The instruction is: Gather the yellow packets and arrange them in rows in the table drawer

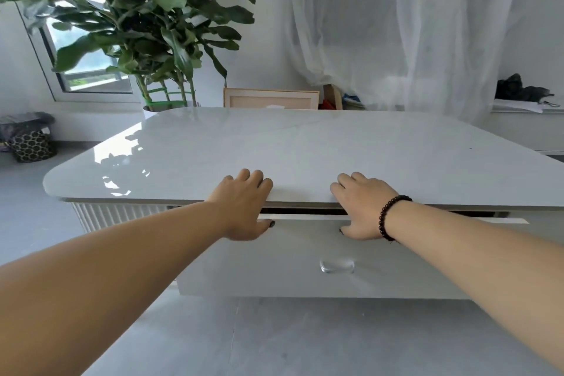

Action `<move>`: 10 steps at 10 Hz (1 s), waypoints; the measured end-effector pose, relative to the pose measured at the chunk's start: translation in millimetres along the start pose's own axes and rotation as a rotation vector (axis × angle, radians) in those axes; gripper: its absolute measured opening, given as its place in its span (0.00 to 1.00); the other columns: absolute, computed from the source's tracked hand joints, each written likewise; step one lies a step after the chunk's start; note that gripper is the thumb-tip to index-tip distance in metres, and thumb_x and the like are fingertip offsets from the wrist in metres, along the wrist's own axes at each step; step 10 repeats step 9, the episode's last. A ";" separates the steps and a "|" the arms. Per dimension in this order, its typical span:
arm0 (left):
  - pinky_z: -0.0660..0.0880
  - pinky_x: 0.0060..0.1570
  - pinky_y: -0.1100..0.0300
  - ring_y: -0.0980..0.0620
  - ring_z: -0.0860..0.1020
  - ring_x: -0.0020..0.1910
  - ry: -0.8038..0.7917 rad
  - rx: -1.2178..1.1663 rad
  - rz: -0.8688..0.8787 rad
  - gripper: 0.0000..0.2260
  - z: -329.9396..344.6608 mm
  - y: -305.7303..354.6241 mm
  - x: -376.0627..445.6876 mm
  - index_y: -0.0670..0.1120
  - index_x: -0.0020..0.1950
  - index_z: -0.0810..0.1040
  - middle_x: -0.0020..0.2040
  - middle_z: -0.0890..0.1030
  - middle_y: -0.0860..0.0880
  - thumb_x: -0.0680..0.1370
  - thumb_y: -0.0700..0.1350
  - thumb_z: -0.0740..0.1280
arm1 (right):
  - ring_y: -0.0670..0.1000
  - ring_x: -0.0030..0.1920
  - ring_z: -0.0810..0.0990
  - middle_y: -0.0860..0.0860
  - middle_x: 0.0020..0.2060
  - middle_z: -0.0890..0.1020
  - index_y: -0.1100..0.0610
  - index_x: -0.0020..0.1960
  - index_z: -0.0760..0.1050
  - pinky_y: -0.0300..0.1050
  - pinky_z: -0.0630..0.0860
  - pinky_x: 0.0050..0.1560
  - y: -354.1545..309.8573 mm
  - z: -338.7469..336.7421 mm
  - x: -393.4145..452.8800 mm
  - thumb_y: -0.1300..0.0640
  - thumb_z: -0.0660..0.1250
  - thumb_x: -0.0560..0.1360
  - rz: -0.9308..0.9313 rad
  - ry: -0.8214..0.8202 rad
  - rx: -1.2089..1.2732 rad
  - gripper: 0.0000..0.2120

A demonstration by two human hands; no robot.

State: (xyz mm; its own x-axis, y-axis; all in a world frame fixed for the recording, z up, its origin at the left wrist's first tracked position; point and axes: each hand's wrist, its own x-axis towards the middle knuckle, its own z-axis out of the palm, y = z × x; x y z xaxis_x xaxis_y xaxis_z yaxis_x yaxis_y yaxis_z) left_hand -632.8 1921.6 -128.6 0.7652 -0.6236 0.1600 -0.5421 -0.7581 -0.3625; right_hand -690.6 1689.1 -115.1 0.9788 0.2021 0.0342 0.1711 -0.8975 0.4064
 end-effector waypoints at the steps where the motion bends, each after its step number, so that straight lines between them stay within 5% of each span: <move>1: 0.72 0.53 0.53 0.47 0.68 0.57 0.071 -0.021 -0.018 0.23 9.9 -4.0 8.9 0.47 0.64 0.65 0.61 0.68 0.49 0.76 0.61 0.59 | 0.54 0.50 0.71 0.51 0.52 0.70 0.57 0.56 0.66 0.45 0.64 0.35 -2.2 9.4 12.5 0.48 0.65 0.69 -0.008 0.085 -0.082 0.20; 2: 0.72 0.51 0.55 0.47 0.68 0.56 0.118 -0.014 -0.044 0.20 16.7 -3.2 14.7 0.46 0.62 0.64 0.60 0.67 0.49 0.77 0.58 0.59 | 0.53 0.36 0.67 0.52 0.41 0.74 0.58 0.47 0.71 0.40 0.50 0.25 -4.3 21.9 23.1 0.50 0.72 0.61 -0.048 0.061 -0.195 0.20; 3: 0.72 0.50 0.55 0.47 0.68 0.55 0.126 0.004 -0.055 0.20 18.6 0.9 17.3 0.46 0.62 0.64 0.58 0.67 0.49 0.77 0.57 0.60 | 0.53 0.34 0.63 0.52 0.39 0.74 0.58 0.46 0.71 0.40 0.47 0.26 -7.5 21.4 27.4 0.51 0.72 0.60 -0.056 0.053 -0.236 0.20; 4: 0.72 0.52 0.55 0.47 0.67 0.56 0.097 -0.036 -0.059 0.21 16.7 -2.1 16.7 0.47 0.62 0.64 0.59 0.67 0.49 0.75 0.57 0.62 | 0.54 0.42 0.66 0.52 0.50 0.72 0.58 0.56 0.66 0.42 0.54 0.27 -7.4 21.0 25.5 0.53 0.65 0.71 -0.025 0.135 -0.183 0.17; 6: 0.71 0.54 0.55 0.48 0.69 0.61 -0.030 -0.292 -0.113 0.21 -9.4 -7.0 -1.5 0.49 0.65 0.66 0.62 0.69 0.50 0.77 0.57 0.63 | 0.54 0.56 0.72 0.51 0.56 0.72 0.56 0.59 0.67 0.46 0.66 0.40 -2.5 -2.1 6.6 0.51 0.61 0.75 0.086 0.036 0.005 0.15; 8: 0.69 0.47 0.57 0.49 0.70 0.62 -0.020 -0.329 -0.117 0.22 -35.8 0.1 -18.6 0.49 0.69 0.64 0.65 0.67 0.51 0.78 0.54 0.63 | 0.54 0.48 0.74 0.52 0.54 0.74 0.56 0.56 0.67 0.45 0.69 0.41 -3.4 -26.4 -24.7 0.52 0.60 0.75 0.181 -0.005 0.145 0.12; 10: 0.70 0.48 0.57 0.49 0.71 0.63 -0.061 -0.297 -0.077 0.21 -40.7 3.3 -24.7 0.49 0.70 0.64 0.66 0.67 0.51 0.78 0.53 0.62 | 0.53 0.53 0.76 0.51 0.56 0.75 0.55 0.59 0.70 0.46 0.74 0.49 5.1 -42.7 -39.4 0.47 0.62 0.75 0.242 0.015 0.328 0.17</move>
